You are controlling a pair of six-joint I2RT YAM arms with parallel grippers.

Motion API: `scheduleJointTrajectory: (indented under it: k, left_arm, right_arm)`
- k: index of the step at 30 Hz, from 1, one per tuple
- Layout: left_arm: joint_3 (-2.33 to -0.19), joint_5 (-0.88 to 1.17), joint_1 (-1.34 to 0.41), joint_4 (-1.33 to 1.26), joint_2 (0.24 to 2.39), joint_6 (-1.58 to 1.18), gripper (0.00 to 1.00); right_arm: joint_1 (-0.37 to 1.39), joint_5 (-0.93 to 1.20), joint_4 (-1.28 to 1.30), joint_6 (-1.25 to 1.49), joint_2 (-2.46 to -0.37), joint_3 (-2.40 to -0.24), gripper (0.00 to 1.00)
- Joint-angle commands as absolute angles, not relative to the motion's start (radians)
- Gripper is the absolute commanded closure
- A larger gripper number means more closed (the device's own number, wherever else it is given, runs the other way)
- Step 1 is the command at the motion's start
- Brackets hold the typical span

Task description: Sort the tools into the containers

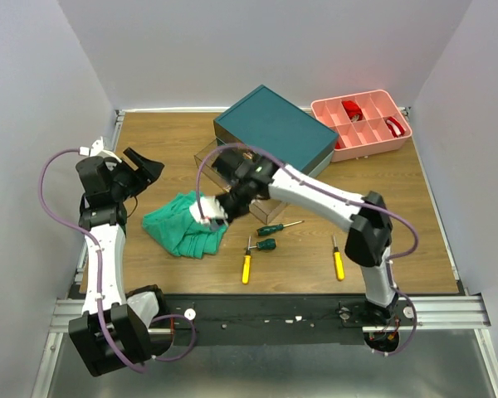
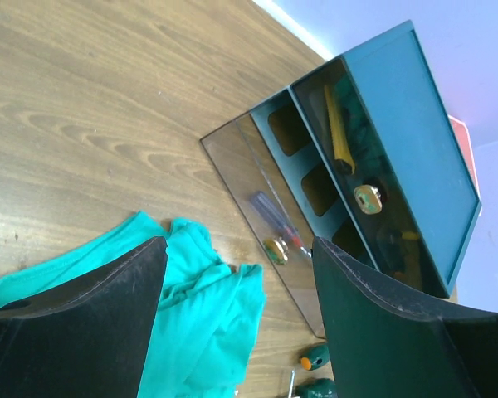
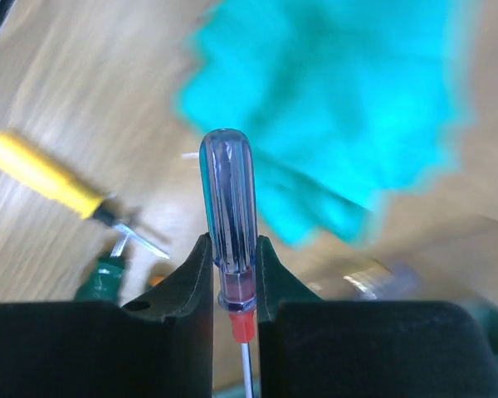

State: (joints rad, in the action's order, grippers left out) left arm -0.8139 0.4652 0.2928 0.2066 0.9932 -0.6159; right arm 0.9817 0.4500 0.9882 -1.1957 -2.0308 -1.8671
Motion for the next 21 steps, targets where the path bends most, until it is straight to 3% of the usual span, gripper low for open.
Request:
scheduleJointTrajectory:
  k: [1, 6, 13, 14, 15, 18, 21]
  left_arm:
    - [-0.877, 0.477, 0.298, 0.201, 1.022, -0.604, 0.20]
    - [-0.894, 0.466, 0.298, 0.222, 1.046, -0.588, 0.20]
    - [-0.920, 0.462, 0.299, 0.256, 1.083, -0.568, 0.20]
    - [-0.923, 0.462, 0.299, 0.256, 1.089, -0.565, 0.20]
    - [-0.926, 0.462, 0.299, 0.256, 1.092, -0.565, 0.20]
    - [-0.933, 0.465, 0.299, 0.255, 1.095, -0.565, 0.20]
    - [-0.931, 0.465, 0.299, 0.244, 1.089, -0.568, 0.20]
  right_arm:
    - [0.879, 0.436, 0.870, -0.791, -2.009, -2.040, 0.99]
    - [0.793, 0.322, 0.856, -0.522, -2.141, -2.215, 0.99]
    - [0.775, 0.206, 0.801, -0.488, -2.261, -2.198, 0.98]
    - [0.775, 0.178, 0.804, -0.483, -2.287, -2.206, 0.93]
    - [0.775, 0.167, 0.804, -0.479, -2.292, -2.212, 0.73]
    - [0.775, 0.167, 0.798, -0.472, -2.249, -2.197, 0.45]
    - [0.775, 0.218, 0.795, -0.483, -2.147, -2.123, 0.40]
